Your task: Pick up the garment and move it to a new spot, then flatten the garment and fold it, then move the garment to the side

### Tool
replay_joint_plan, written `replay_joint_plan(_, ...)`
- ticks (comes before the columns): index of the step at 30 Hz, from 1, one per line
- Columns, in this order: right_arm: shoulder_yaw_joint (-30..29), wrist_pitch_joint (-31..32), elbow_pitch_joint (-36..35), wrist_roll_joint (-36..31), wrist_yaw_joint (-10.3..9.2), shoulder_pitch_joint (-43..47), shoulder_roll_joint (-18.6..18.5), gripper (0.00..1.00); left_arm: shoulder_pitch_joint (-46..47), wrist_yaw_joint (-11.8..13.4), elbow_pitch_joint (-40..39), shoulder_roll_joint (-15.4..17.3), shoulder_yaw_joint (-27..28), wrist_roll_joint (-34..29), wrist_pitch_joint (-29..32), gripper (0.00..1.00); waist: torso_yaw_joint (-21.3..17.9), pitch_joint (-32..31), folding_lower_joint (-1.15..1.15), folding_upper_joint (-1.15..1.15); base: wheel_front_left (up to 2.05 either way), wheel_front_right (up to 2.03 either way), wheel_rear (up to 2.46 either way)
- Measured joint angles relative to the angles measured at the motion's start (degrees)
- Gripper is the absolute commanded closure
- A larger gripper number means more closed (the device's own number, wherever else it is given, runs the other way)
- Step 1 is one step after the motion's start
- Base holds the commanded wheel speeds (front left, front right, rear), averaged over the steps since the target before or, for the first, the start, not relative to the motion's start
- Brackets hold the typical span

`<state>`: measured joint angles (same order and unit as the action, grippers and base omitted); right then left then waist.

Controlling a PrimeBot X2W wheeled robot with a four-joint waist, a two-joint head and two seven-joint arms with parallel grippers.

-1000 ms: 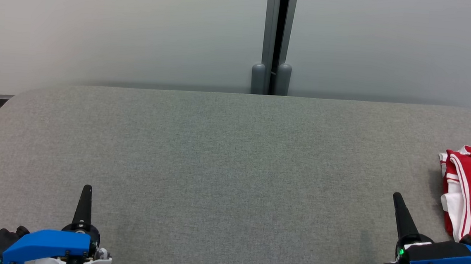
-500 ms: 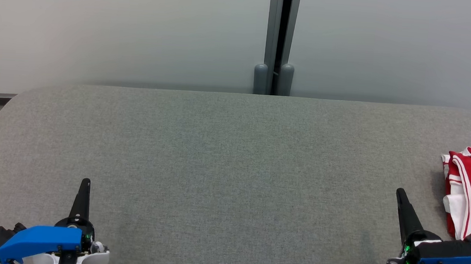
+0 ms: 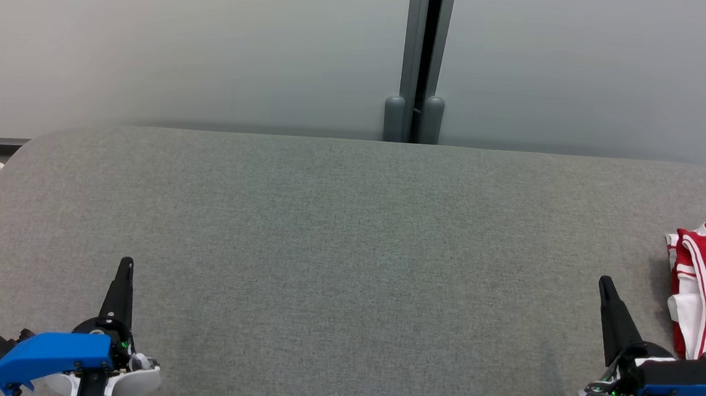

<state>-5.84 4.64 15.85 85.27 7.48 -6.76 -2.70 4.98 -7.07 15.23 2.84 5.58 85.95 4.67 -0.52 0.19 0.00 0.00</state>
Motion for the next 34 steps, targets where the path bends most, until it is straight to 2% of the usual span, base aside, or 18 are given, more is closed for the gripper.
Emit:
replay_joint_plan(18,-0.66,1.88,-1.79,6.88,0.0,0.18,-0.02,1.0,0.86,-0.12,-1.05,0.01,0.94,6.3,1.82,1.0,0.52,-0.01,0.0,0.0,0.0,0.0,0.0)
replay_joint_plan(34,-0.69,1.91,-1.82,7.08,0.0,0.2,-0.02,1.0,0.97,-0.13,-1.1,0.02,0.96,6.39,1.86,1.0,0.52,-0.01,0.0,0.0,0.0,0.0,0.0)
